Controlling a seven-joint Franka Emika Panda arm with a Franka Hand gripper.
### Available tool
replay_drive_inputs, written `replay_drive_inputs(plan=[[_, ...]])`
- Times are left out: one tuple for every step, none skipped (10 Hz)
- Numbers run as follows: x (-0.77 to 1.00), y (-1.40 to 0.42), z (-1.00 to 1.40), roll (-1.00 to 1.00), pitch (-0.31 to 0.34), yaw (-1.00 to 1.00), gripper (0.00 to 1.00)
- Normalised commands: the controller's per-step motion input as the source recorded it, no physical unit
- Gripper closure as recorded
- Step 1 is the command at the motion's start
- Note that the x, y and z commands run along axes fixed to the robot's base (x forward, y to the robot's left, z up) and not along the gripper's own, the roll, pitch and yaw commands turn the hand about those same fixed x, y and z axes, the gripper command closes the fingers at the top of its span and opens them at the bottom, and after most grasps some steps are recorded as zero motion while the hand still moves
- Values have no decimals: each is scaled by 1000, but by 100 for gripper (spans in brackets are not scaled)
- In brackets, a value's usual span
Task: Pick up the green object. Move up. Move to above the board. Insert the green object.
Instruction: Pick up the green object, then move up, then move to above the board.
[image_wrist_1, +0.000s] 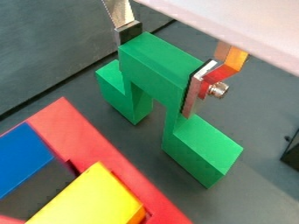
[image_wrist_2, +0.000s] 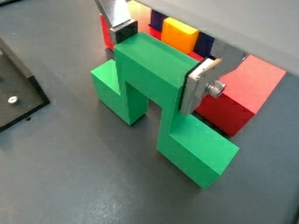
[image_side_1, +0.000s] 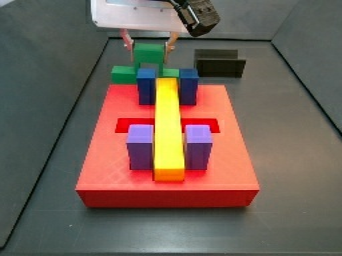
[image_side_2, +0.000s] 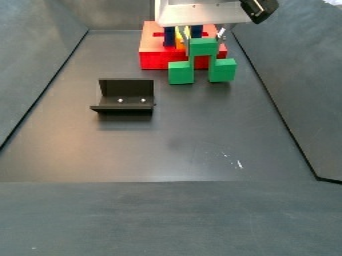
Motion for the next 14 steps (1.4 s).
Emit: replay_drive_inputs(plan=[[0, 0, 0, 0, 0, 0, 100], [0, 0, 833, 0, 0, 0, 100], [-61, 21, 787, 4, 31, 56, 100], [-91, 25, 618, -13, 53, 58, 100], [-63, 2, 324, -39, 34, 27, 100], [0, 0, 1400, 0, 0, 0, 100], [-11, -6, 1400, -6, 32, -12, 100], [-34, -7, 1400, -26, 34, -13, 100], [7, 6, 1400, -54, 8, -10, 100], [48, 4, 990, -47, 74, -5, 100], [31, 3, 640, -41, 84, -8, 100], [29, 4, 431, -42, 66, -4, 100], [19, 9, 216, -48, 43, -5, 100], [4, 7, 167, -46, 36, -3, 100]])
